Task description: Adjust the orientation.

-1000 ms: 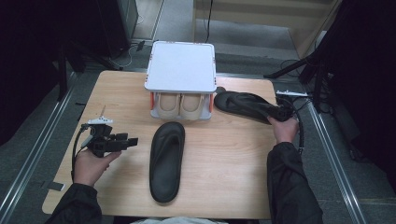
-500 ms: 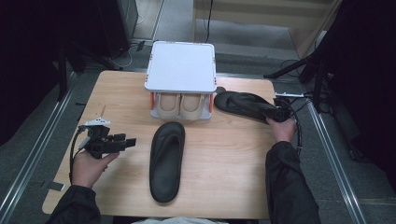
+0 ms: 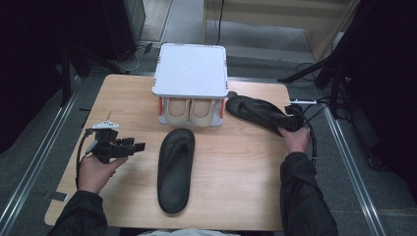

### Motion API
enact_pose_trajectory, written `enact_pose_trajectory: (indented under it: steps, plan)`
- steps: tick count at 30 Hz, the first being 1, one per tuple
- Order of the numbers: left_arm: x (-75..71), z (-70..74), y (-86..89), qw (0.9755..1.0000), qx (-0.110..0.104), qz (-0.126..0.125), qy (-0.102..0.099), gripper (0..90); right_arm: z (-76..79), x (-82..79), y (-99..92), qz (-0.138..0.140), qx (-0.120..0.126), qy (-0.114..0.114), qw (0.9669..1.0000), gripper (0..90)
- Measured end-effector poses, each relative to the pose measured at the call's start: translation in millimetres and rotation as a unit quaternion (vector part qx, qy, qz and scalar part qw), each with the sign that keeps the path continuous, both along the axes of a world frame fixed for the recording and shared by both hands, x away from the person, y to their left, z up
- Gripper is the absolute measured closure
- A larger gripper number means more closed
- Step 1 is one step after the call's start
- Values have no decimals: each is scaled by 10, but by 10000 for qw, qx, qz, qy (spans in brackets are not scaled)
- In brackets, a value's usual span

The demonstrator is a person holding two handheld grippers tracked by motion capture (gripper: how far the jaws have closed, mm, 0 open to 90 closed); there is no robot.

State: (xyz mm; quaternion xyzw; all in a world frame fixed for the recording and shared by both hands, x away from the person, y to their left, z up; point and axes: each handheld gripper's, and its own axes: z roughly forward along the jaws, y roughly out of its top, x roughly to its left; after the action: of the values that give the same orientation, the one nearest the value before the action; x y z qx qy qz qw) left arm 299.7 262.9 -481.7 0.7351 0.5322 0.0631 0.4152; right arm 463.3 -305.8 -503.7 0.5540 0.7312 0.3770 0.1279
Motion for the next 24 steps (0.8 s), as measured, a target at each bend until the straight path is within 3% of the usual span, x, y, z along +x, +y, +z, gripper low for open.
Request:
enact_pose_trajectory:
  steps: [7,24]
  plan:
    - [69,13,-33,9999,85,-36,-66,405,36,-104,111,133,-46,-74,9999,900]
    - [230,29,21,10000,-7,16,-83,408,45,-283,383,358,-132,-32,9993,900]
